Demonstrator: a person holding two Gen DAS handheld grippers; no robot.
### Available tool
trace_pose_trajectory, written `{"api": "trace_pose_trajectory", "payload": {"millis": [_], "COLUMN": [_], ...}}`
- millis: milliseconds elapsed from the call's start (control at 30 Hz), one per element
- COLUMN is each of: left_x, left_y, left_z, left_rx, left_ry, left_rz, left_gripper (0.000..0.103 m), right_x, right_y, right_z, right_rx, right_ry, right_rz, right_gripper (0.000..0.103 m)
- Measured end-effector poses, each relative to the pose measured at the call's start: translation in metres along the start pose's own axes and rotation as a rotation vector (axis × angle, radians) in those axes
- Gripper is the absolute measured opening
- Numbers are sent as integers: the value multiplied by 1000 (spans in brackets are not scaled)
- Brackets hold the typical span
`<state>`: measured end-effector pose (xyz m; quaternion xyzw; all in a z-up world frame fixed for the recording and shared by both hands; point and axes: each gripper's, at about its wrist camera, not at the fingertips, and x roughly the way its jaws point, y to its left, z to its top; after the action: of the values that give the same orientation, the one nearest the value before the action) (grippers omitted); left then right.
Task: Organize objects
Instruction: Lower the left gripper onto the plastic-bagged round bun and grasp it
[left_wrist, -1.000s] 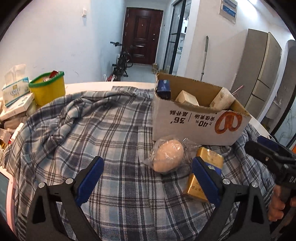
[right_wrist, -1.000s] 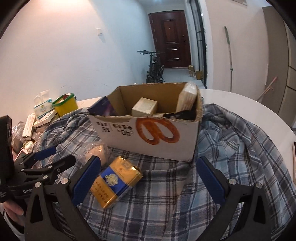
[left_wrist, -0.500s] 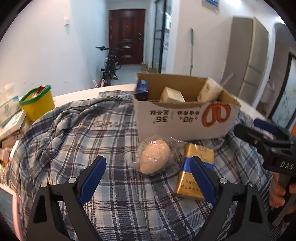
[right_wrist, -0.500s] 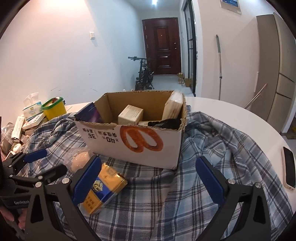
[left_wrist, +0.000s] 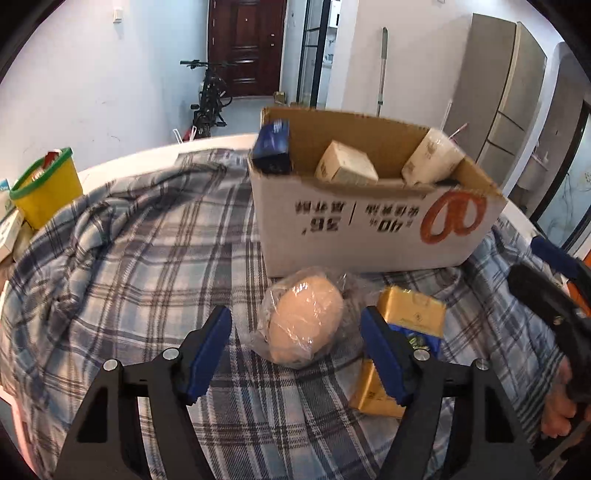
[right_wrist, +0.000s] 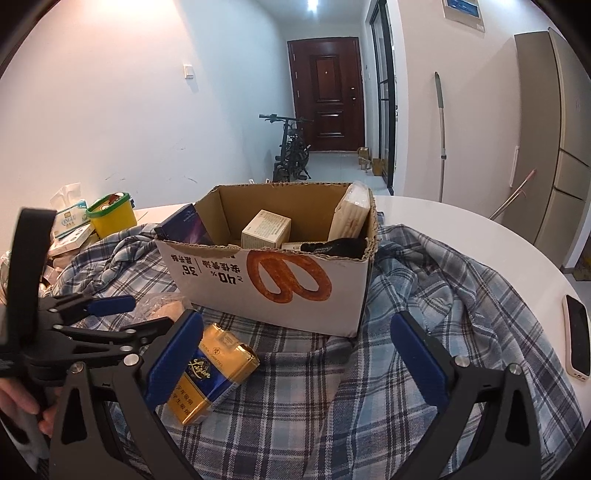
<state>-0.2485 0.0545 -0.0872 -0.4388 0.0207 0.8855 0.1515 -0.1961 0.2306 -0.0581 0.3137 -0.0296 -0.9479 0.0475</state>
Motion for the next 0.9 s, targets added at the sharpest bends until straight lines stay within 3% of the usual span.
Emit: {"api": "trace_pose_trajectory", "payload": {"millis": [67, 100, 167, 200, 233, 267, 467, 600, 700, 833, 900], "left_x": [5, 6, 6, 6, 4, 1, -20, -31, -27, -22, -22], "left_y": [1, 2, 5, 7, 10, 11, 17, 5, -9, -11, -11], "left_z": [-2, -2, -2, -2, -2, -3, -8, -10, -18, -21, -21], "left_rx": [-1, -4, -25, -34, -46, -56, -86, -26, 48, 39, 39], "left_ry": [24, 23, 23, 19, 10, 0, -44, -61, -29, 4, 6], "left_rz": [-29, -27, -38, -46, -49, -49, -29, 14, 36, 19, 23], "left_gripper": [72, 64, 59, 49, 49, 39, 37, 37, 37, 37, 37], "right_x": [3, 4, 6, 6, 7, 7, 9, 13, 25, 36, 43], "right_y": [3, 5, 7, 8, 8, 8, 9, 10, 14, 15, 15], "right_z": [-1, -2, -4, -4, -4, -5, -6, -9, -14, -18, -20], "right_rx": [-12, -18, -29, -34, -36, -37, -43, -36, -32, -55, -65], "right_ry": [13, 18, 24, 26, 29, 31, 38, 70, 163, 203, 231], "right_rz": [3, 5, 5, 4, 4, 5, 6, 35, 89, 22, -8], "right_gripper": [101, 101, 101, 101, 101, 101, 101, 101, 100, 77, 55]}}
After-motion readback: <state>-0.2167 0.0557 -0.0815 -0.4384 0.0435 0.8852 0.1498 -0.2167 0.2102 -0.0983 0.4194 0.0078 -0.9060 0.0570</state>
